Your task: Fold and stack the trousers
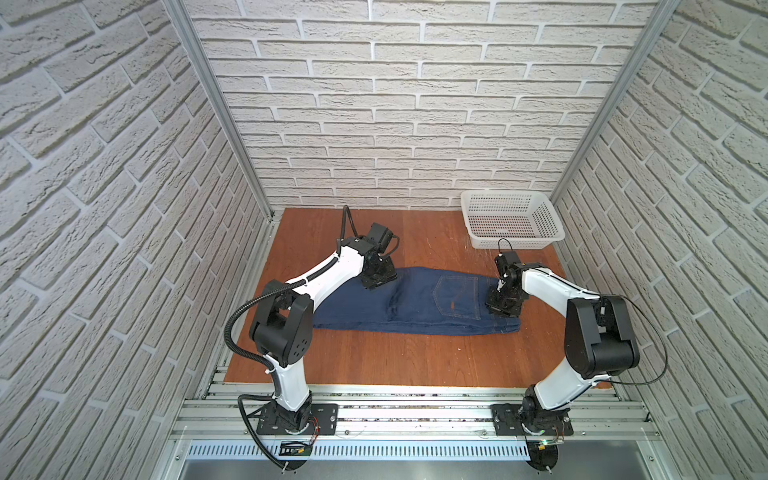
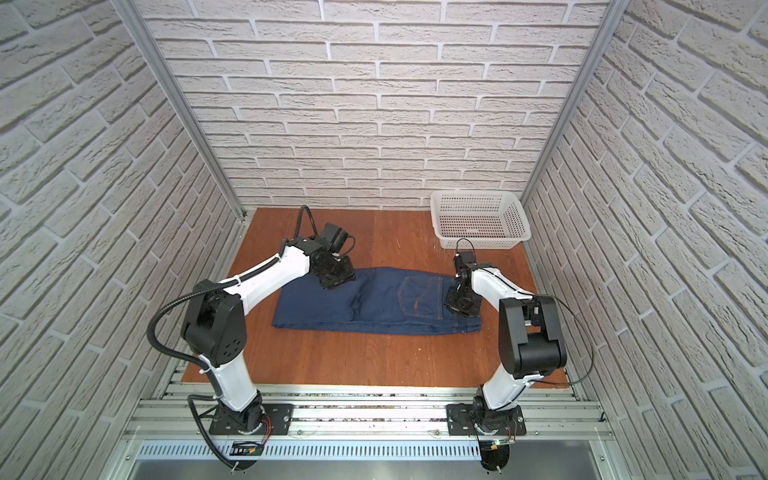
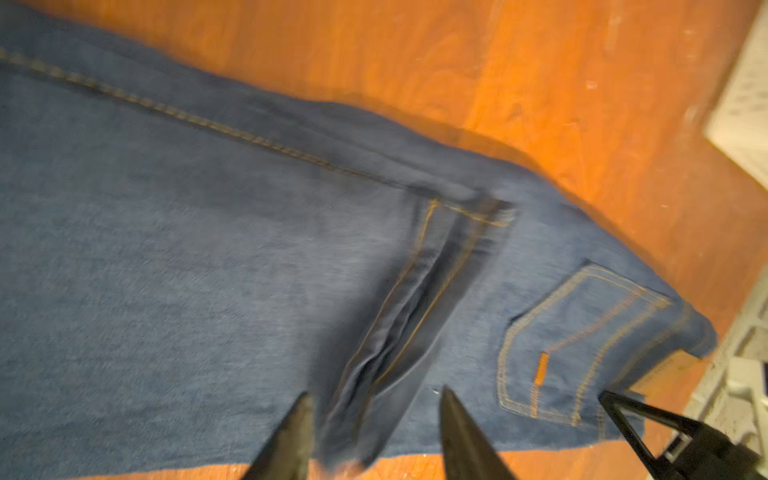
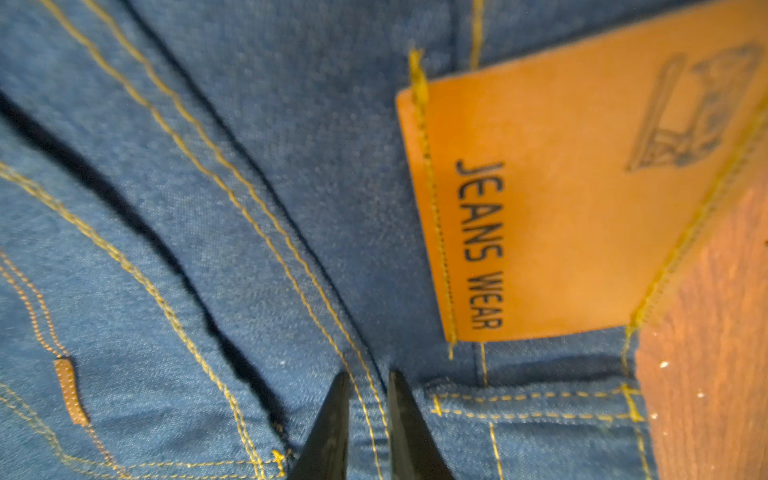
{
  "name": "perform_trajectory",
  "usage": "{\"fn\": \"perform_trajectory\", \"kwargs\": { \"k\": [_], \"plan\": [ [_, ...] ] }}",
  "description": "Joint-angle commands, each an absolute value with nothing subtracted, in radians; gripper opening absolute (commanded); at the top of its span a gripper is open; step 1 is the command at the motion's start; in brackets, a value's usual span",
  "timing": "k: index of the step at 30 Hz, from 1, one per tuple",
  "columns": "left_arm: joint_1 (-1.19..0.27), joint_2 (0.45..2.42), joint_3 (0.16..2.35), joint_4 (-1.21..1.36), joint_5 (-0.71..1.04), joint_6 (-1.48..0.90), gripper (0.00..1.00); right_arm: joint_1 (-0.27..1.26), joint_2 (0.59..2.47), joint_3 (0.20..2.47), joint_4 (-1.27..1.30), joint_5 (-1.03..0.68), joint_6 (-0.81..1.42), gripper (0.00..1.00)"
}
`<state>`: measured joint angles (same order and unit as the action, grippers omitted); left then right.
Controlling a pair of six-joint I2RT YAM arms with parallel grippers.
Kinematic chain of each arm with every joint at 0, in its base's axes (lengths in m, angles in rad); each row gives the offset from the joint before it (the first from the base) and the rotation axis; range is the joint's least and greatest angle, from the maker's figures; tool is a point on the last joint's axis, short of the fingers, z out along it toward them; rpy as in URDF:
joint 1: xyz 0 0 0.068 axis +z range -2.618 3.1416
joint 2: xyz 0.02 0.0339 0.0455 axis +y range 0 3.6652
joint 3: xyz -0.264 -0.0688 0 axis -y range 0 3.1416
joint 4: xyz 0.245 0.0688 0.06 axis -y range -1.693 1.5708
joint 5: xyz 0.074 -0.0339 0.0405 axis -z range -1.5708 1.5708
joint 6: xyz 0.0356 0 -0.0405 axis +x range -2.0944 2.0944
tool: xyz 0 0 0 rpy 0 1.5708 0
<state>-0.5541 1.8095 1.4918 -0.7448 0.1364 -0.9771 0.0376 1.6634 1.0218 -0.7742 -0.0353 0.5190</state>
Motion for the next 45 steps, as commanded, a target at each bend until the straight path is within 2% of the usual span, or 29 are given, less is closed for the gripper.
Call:
{"fn": "perform_trajectory", "kwargs": {
  "k": [1,8,14,19,24,37,45],
  "plan": [
    [-0.574,1.77,1.546,-0.75,0.168,-0.94,0.59,0.047,1.639,1.036,-0.797,-0.034,0.517,0.2],
    [-0.508,1.604,1.526,-0.825,0.083,-0.848,0.68,0.071,1.603,1.081,-0.832,-0.033,0.517,0.21],
    [-0.269,1.464,1.341,-0.871,0.079,-0.685,0.72,0.079,1.603,1.094,-0.834,-0.032,0.522,0.21],
    [-0.073,1.436,1.24,-0.885,0.09,-0.497,0.73,0.081,1.586,1.077,-0.82,-0.028,0.525,0.21],
    [0.072,1.473,1.16,-0.83,0.22,-0.403,0.73,0.081,1.568,1.065,-0.81,-0.02,0.518,0.21],
    [0.121,1.717,1.123,-0.701,0.398,-0.412,0.75,0.081,1.562,1.038,-0.798,-0.027,0.517,0.21],
    [0.122,1.803,1.127,-0.678,0.455,-0.407,0.67,0.081,1.566,1.031,-0.791,-0.041,0.511,0.21]
  ]
}}
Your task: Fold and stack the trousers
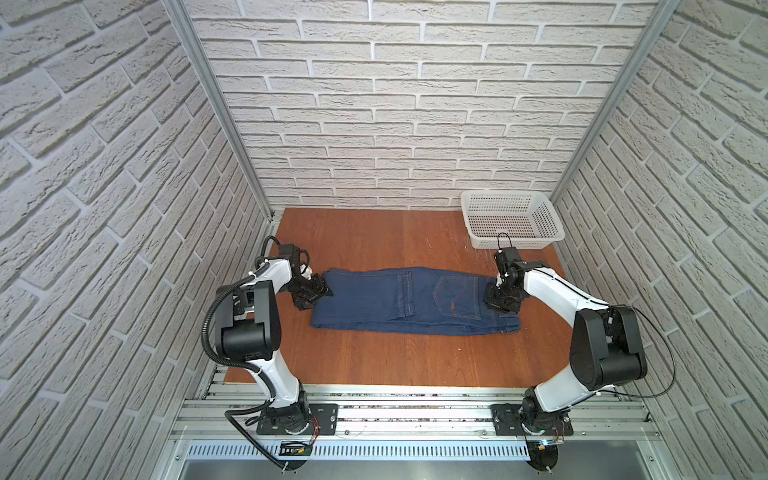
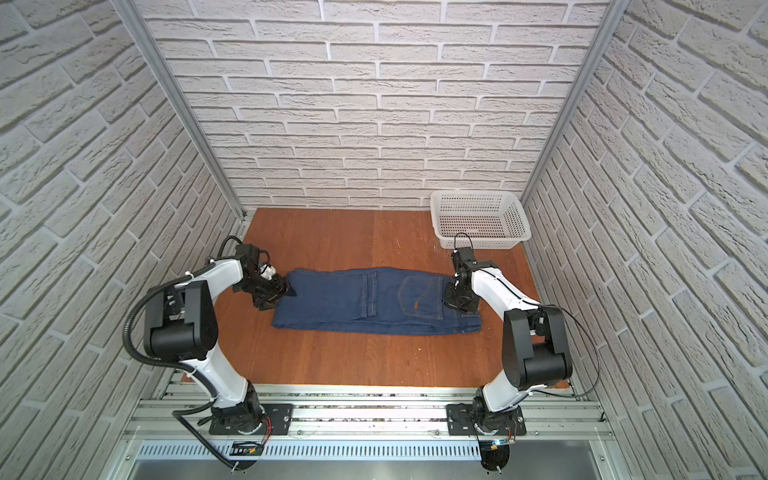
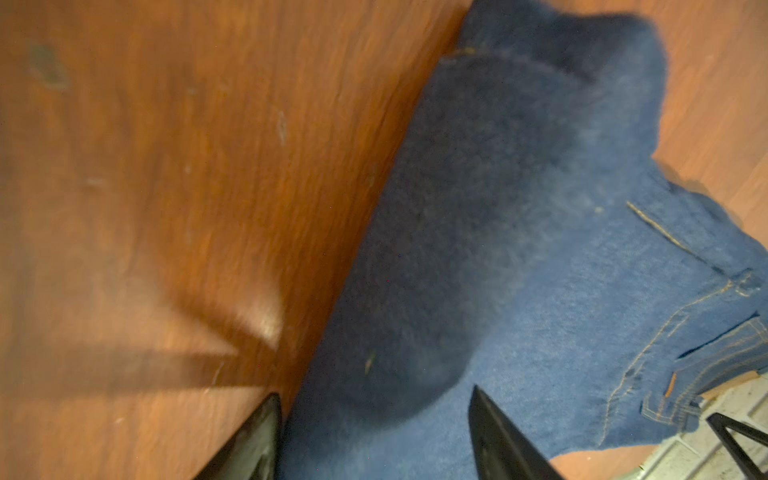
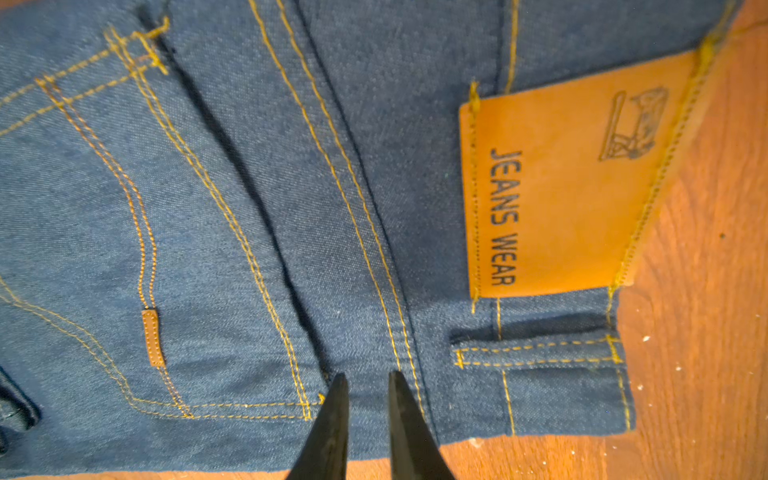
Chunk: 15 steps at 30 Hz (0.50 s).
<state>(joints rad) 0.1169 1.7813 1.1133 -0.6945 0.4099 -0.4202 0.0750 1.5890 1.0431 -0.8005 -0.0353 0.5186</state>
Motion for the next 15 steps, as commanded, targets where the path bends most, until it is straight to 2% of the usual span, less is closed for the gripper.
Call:
{"fn": "perform_trajectory", "kwargs": {
  "k": [1,6,15],
  "plan": [
    [0.122,1.812,1.129,-0.682,0.464,-0.406,0.65,0.081,1.567,1.031,-0.79,-0.043,0.511,0.21],
    [0.119,1.829,1.126,-0.701,0.495,-0.406,0.5,0.081,1.568,1.026,-0.785,-0.048,0.512,0.21],
    [0.116,1.748,1.105,-0.744,0.482,-0.396,0.11,0.081,1.566,1.02,-0.781,-0.054,0.517,0.21]
  ]
}}
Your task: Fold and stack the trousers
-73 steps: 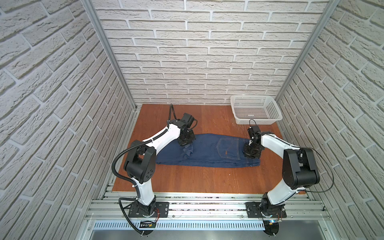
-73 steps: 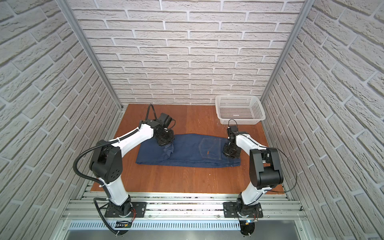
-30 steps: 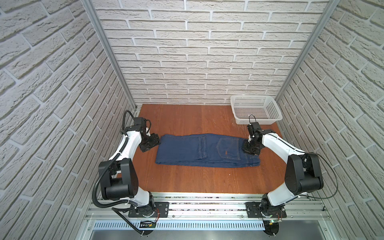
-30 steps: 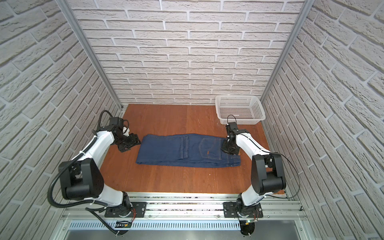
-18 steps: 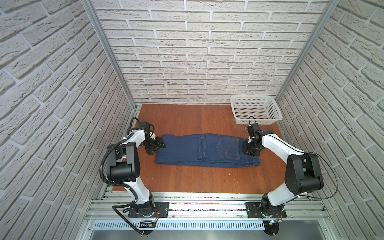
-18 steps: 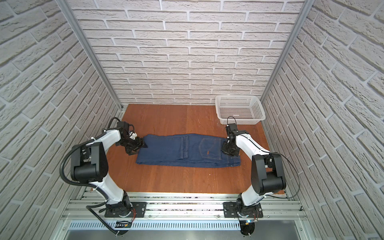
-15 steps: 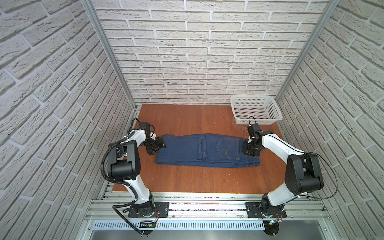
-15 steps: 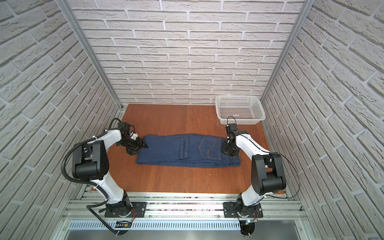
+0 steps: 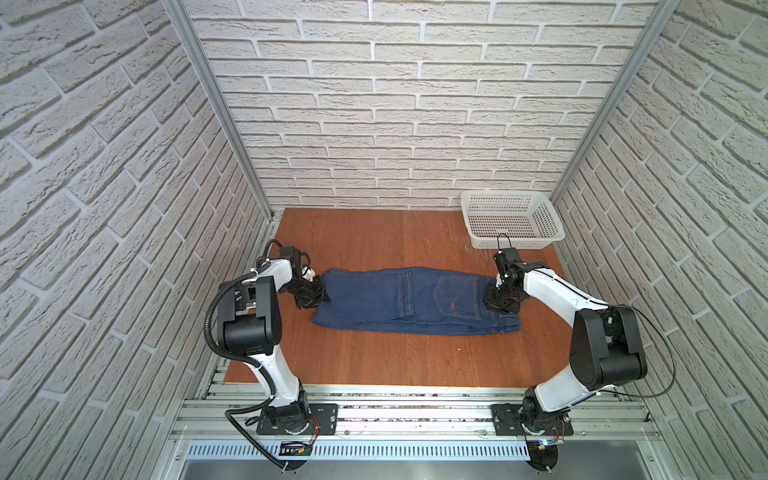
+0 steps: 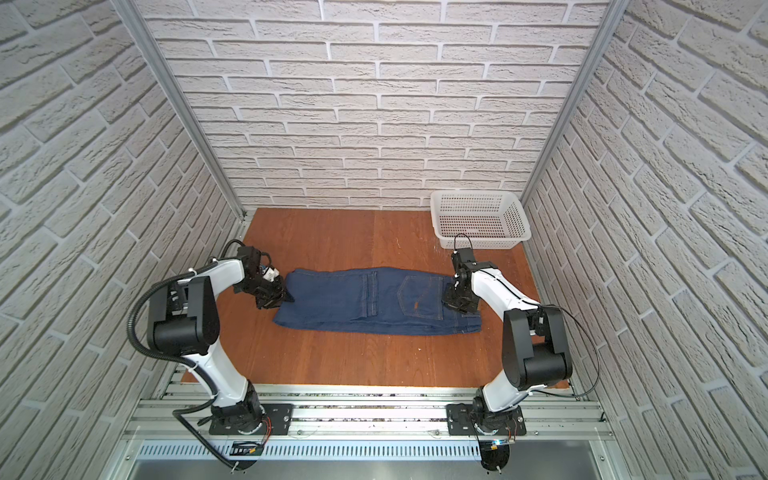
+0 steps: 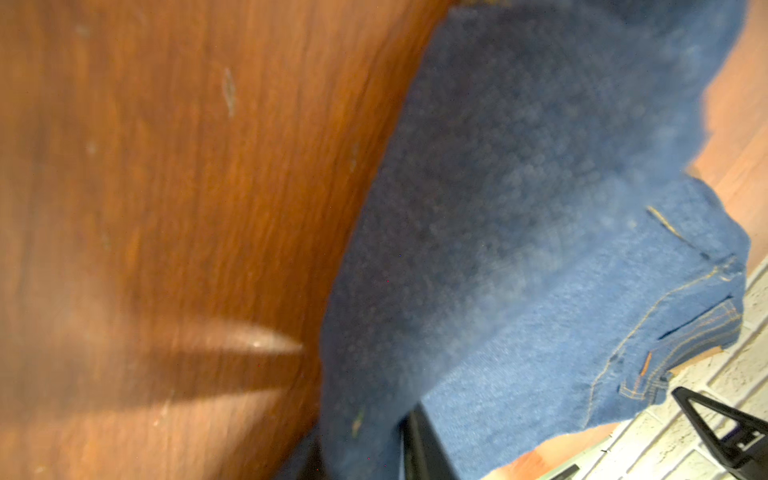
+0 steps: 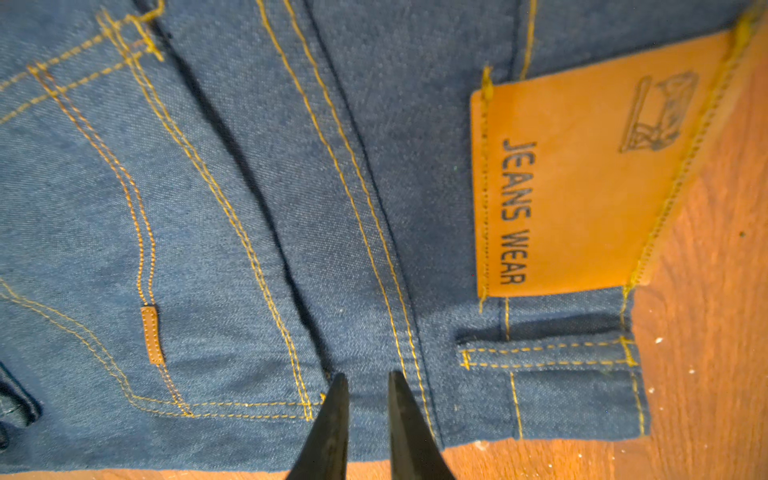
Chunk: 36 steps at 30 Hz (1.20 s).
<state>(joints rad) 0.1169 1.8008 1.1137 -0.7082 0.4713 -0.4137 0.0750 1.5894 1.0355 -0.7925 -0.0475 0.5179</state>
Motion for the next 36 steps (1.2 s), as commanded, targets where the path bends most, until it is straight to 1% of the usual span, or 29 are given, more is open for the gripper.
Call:
{"fn": "perform_trajectory", "kwargs": {
  "k": [1,2,3,8,17,23,27,29,32,36],
  "plan": [
    [0.116,1.734,1.107,-0.75,0.473,-0.394,0.05,0.081,1.566,1.02,-0.781,-0.055,0.517,0.21],
    [0.116,1.721,1.109,-0.757,0.465,-0.392,0.01,0.081,1.566,1.02,-0.779,-0.056,0.517,0.21],
    [0.116,1.707,1.111,-0.765,0.452,-0.389,0.0,0.081,1.566,1.02,-0.779,-0.059,0.516,0.21],
    [0.123,1.642,1.134,-0.826,0.34,-0.375,0.0,0.082,1.557,1.014,-0.775,-0.068,0.524,0.21],
    [0.154,1.605,1.249,-1.03,-0.052,-0.315,0.0,0.081,1.543,1.017,-0.764,-0.095,0.528,0.21],
    [0.216,1.565,1.346,-1.103,-0.217,-0.304,0.0,0.081,1.555,1.011,-0.717,-0.149,0.521,0.21],
    [0.228,1.562,1.384,-1.119,-0.27,-0.301,0.0,0.084,1.564,0.997,-0.647,-0.247,0.513,0.22],
    [0.227,1.571,1.401,-1.126,-0.265,-0.302,0.0,0.091,1.572,0.99,-0.596,-0.321,0.507,0.23],
    [0.216,1.556,1.402,-1.112,-0.202,-0.305,0.0,0.118,1.583,0.986,-0.547,-0.388,0.502,0.25],
    [0.193,1.512,1.398,-1.099,-0.095,-0.323,0.0,0.155,1.582,0.972,-0.499,-0.427,0.506,0.28]
  ]
}}
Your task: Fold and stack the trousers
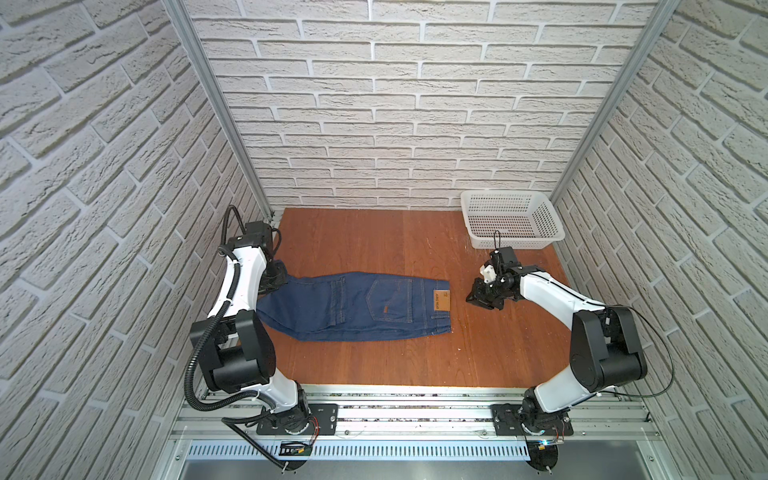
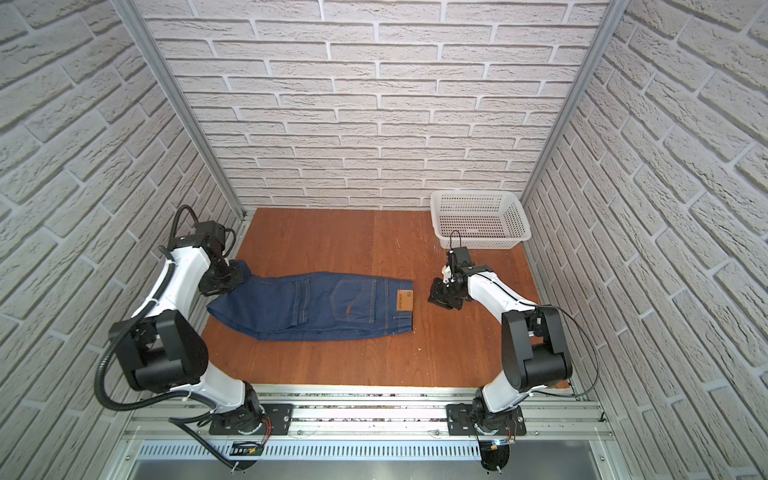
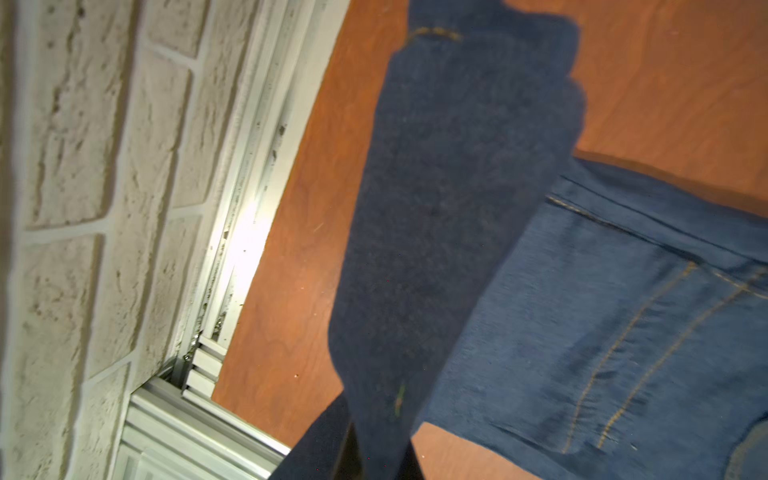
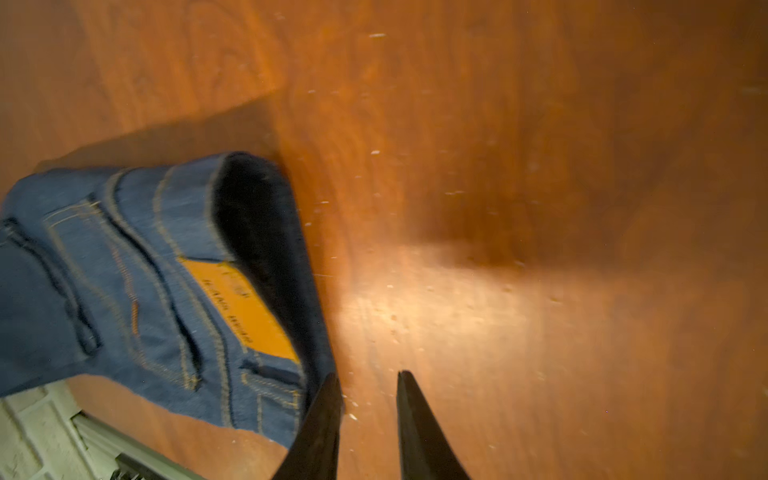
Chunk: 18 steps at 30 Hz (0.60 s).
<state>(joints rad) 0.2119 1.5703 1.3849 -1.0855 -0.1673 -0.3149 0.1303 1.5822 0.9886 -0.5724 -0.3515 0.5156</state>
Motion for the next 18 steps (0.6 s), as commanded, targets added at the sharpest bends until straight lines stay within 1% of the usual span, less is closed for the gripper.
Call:
{"fn": "perform_trajectory", "kwargs": {
  "k": [1,8,18],
  "plan": [
    [0.182,1.498,1.397,-1.095,-0.067,-0.328,0.0,0.164,1.582,0.969,-0.489,-0.436,0.506,0.29],
    [0.085,1.402,1.383,-1.079,0.069,-0.378,0.0,0.211,1.623,0.939,-0.429,-0.466,0.524,0.33],
    [-0.068,1.331,1.366,-1.056,0.123,-0.46,0.0,0.261,1.752,0.939,-0.36,-0.447,0.547,0.31]
  ]
}}
